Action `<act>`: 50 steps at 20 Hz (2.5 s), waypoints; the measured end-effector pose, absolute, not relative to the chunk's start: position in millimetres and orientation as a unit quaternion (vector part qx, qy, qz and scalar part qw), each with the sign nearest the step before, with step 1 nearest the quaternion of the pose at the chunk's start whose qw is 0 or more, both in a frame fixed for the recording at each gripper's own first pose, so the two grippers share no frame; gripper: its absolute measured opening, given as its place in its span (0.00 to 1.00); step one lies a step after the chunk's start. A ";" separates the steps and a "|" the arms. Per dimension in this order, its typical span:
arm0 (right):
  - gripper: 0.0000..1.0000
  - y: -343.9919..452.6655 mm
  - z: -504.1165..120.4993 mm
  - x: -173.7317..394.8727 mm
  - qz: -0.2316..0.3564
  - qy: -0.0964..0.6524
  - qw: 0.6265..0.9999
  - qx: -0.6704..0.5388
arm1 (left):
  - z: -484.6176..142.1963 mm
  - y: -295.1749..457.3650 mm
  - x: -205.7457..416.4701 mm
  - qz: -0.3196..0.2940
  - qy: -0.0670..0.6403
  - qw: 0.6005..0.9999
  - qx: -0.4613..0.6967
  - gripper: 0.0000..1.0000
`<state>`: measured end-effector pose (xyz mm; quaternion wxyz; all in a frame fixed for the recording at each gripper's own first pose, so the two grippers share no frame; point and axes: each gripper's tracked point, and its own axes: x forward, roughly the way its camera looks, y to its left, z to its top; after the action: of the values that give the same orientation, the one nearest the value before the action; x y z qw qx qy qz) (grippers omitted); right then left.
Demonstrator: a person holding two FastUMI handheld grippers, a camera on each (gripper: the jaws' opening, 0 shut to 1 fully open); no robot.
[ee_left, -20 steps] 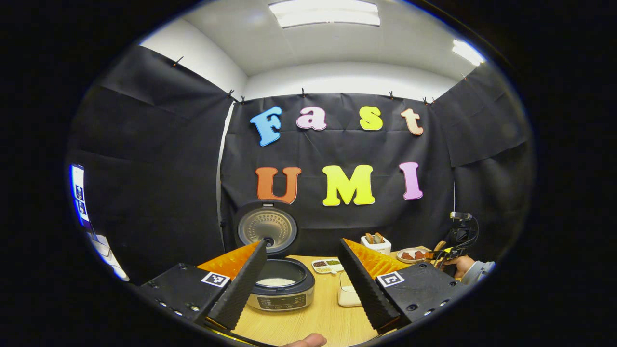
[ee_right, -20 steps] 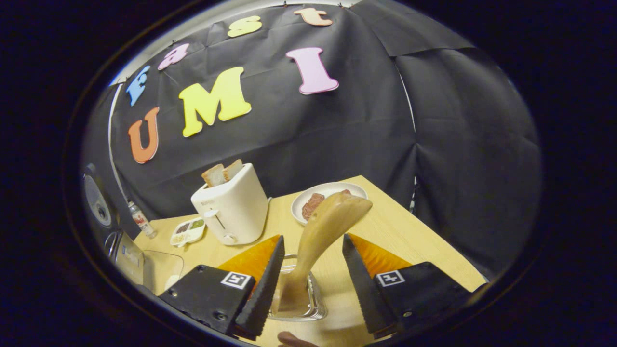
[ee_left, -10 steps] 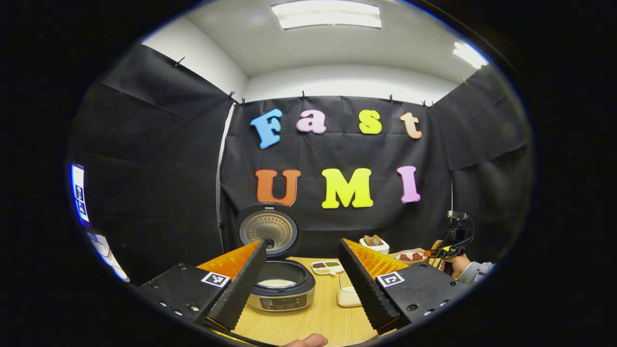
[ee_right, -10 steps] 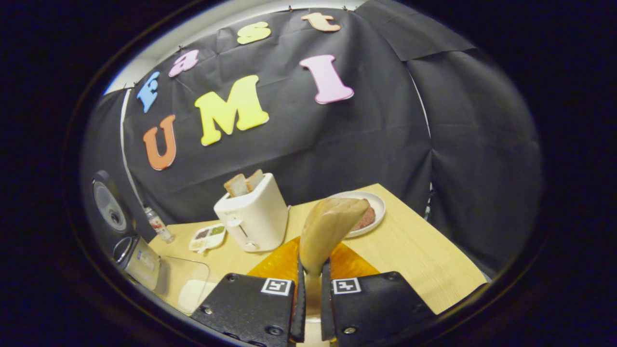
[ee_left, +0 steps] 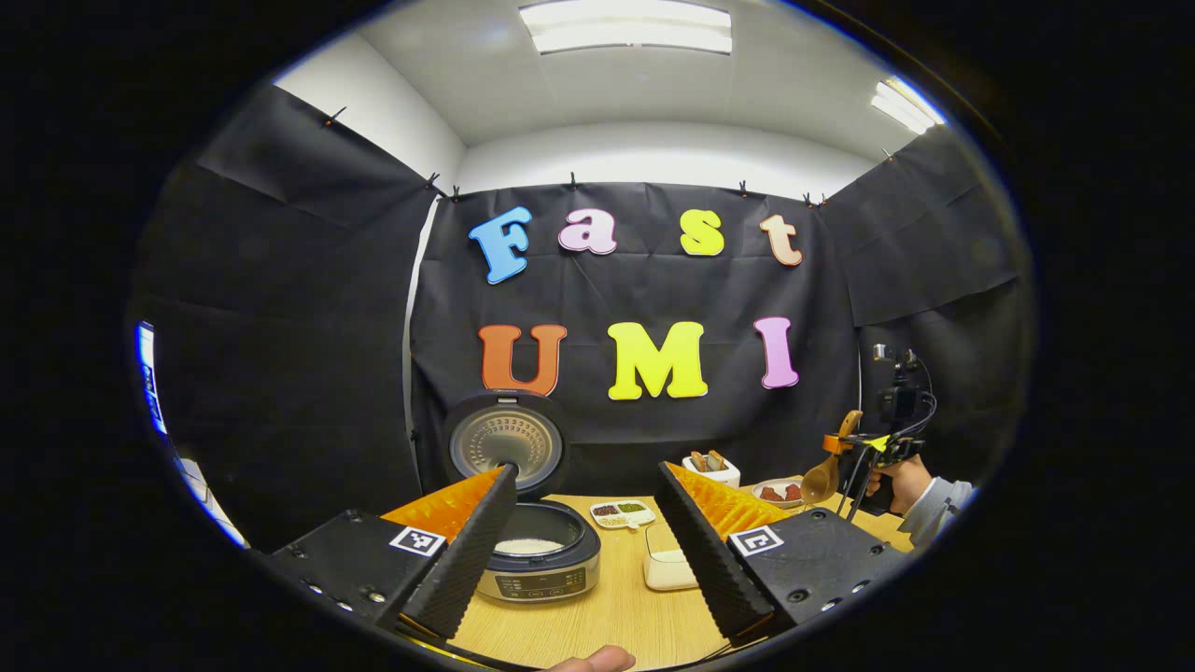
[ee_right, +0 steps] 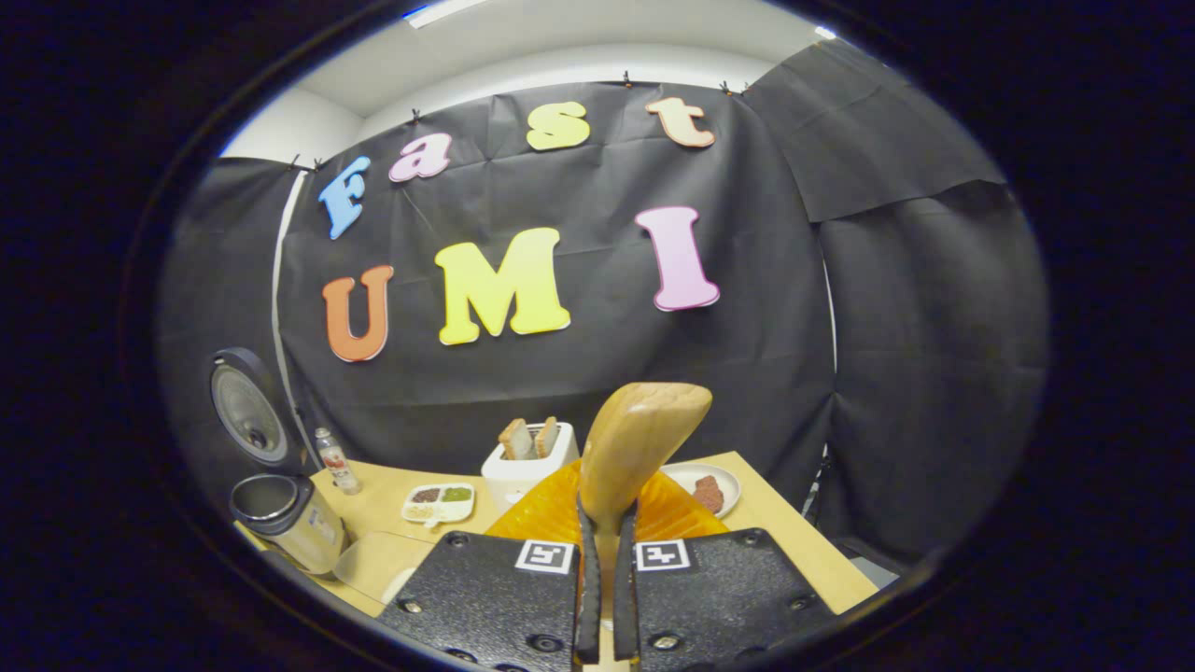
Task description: Close the left gripper, press the button to open the rice cooker; take a wooden spoon from the chopstick holder with the right hand, scoop a spoonful of rice and pour it into the rice cooker, then put the wooden spoon back into the chopstick holder.
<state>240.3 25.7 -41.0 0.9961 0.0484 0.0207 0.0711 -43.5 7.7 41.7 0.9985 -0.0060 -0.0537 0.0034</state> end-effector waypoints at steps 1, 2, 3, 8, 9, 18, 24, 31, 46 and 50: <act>0.10 40.3 -36.8 234.1 0.082 0.021 0.995 0.048 | 40.0 10.1 -43.1 0.004 -0.051 0.999 -0.009 0.95; 0.10 57.5 -35.6 227.7 0.096 0.021 0.994 0.047 | 38.5 10.4 -43.8 0.004 -0.050 0.999 -0.011 0.95; 0.10 74.4 -36.0 223.0 0.107 0.021 0.993 0.044 | 36.2 10.9 -44.1 0.003 -0.048 0.999 -0.013 0.95; 0.10 147.5 -66.6 224.0 0.149 0.037 0.988 0.014 | 29.5 22.8 -42.8 0.009 -0.041 0.999 -0.016 0.95; 0.10 159.3 -77.5 226.5 0.154 0.043 0.987 0.011 | 30.0 24.8 -43.8 0.010 -0.040 0.999 -0.015 0.95; 0.10 200.9 -165.7 264.1 0.140 0.088 0.985 -0.052 | 16.3 51.0 -39.5 0.027 -0.024 0.999 -0.027 0.95; 0.10 193.8 -184.5 269.2 0.120 0.085 0.986 -0.085 | 10.5 52.4 -34.4 0.028 -0.019 0.999 -0.032 0.96; 0.10 198.8 -209.7 254.2 0.132 0.130 0.982 -0.025 | 9.5 47.1 -32.9 0.024 -0.017 0.999 -0.031 0.96; 0.10 231.1 -235.4 247.0 0.195 0.290 0.903 0.251 | 5.4 44.0 -30.8 0.022 -0.007 0.999 -0.028 0.96; 0.09 215.7 -215.9 251.5 0.201 0.288 0.861 0.368 | 6.6 49.7 -31.6 0.028 -0.006 0.999 -0.027 0.96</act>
<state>251.5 215.7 -215.9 0.8609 0.3679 0.2882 0.2012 -31.6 49.7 6.6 0.9992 -0.0272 -0.0058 0.0283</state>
